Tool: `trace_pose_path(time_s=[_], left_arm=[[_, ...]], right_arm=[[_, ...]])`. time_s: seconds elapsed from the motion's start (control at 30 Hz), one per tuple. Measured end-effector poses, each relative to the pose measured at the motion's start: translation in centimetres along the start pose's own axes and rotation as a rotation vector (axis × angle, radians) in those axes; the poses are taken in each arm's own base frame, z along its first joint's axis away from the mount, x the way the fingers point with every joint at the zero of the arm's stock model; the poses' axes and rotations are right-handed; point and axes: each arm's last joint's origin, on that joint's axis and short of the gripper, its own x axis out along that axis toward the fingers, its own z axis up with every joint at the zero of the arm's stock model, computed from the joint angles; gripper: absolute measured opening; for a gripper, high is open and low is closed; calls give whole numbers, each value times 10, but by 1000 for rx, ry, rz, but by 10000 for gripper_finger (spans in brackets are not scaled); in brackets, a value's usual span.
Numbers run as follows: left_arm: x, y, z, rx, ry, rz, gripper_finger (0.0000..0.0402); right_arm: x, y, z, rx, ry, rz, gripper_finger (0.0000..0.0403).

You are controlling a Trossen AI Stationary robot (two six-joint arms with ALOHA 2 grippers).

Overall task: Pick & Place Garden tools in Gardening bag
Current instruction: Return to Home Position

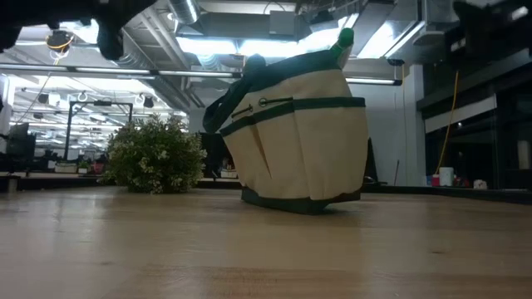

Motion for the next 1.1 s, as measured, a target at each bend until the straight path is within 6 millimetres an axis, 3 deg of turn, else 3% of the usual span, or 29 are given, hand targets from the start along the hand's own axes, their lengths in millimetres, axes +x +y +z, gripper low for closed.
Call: trace_pose_path(time_s=[0.1, 0.43, 0.63, 0.83, 1.1], left_arm=[[-6, 5, -2, 6, -23, 43, 114], [-14, 14, -22, 36, 34, 69, 115], [-24, 20, -36, 23, 76, -26, 116], [-31, 19, -36, 22, 139, -166, 116], [-41, 24, -42, 29, 245, -179, 116]], right_arm=[[-5, -3, -17, 4, -70, -10, 181], [-9, -6, -23, -4, -18, -5, 181], [-9, -8, -33, -25, 87, -18, 181], [-11, -9, -45, -28, 217, -26, 181], [-12, -9, -52, -28, 283, -25, 181]])
